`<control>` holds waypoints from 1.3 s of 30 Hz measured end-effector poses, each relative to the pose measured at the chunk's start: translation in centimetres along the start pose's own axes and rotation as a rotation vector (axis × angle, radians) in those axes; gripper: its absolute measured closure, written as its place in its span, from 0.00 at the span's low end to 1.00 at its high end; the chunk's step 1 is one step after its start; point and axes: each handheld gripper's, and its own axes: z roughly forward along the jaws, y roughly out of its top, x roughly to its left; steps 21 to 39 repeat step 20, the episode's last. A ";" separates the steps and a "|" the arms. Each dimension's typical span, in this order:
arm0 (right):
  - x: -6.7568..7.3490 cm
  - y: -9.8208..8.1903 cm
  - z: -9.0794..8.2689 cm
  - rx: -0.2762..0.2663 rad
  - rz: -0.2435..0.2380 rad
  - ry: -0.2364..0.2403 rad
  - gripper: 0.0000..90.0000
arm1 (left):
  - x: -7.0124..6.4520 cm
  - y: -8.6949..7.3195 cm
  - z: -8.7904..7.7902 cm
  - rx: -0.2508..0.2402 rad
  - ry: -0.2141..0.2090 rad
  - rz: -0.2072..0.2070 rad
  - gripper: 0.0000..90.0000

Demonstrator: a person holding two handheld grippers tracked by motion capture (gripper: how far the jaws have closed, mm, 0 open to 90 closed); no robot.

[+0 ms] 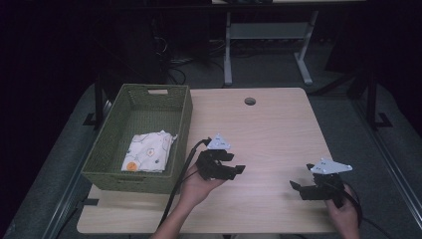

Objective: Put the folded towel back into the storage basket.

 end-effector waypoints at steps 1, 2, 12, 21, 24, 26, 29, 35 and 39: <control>0.0 0.0 0.0 0.000 -0.001 0.000 0.15 | -0.1 -0.2 0.2 0.004 -0.002 0.004 0.48; 0.0 0.0 0.0 0.004 -0.008 -0.002 0.15 | -0.2 -0.3 0.3 0.002 -0.001 0.001 0.47; 0.1 0.0 0.2 0.012 -0.016 -0.003 0.15 | -1.6 -2.2 1.2 0.020 0.003 0.034 0.46; 0.5 0.0 0.4 0.016 -0.037 -0.001 0.15 | -2.3 -4.1 0.9 0.013 -0.001 0.042 0.42; 0.5 0.0 0.4 0.016 -0.037 -0.001 0.15 | -2.3 -4.1 0.9 0.013 -0.001 0.042 0.42; 0.5 0.0 0.4 0.016 -0.037 -0.001 0.15 | -2.3 -4.1 0.9 0.013 -0.001 0.042 0.42; 0.5 0.0 0.4 0.016 -0.037 -0.001 0.15 | -2.3 -4.1 0.9 0.013 -0.001 0.042 0.42; 0.5 0.0 0.4 0.016 -0.037 -0.001 0.15 | -2.3 -4.1 0.9 0.013 -0.001 0.042 0.42; 0.5 0.0 0.4 0.016 -0.037 -0.001 0.15 | -2.3 -4.1 0.9 0.013 -0.001 0.042 0.42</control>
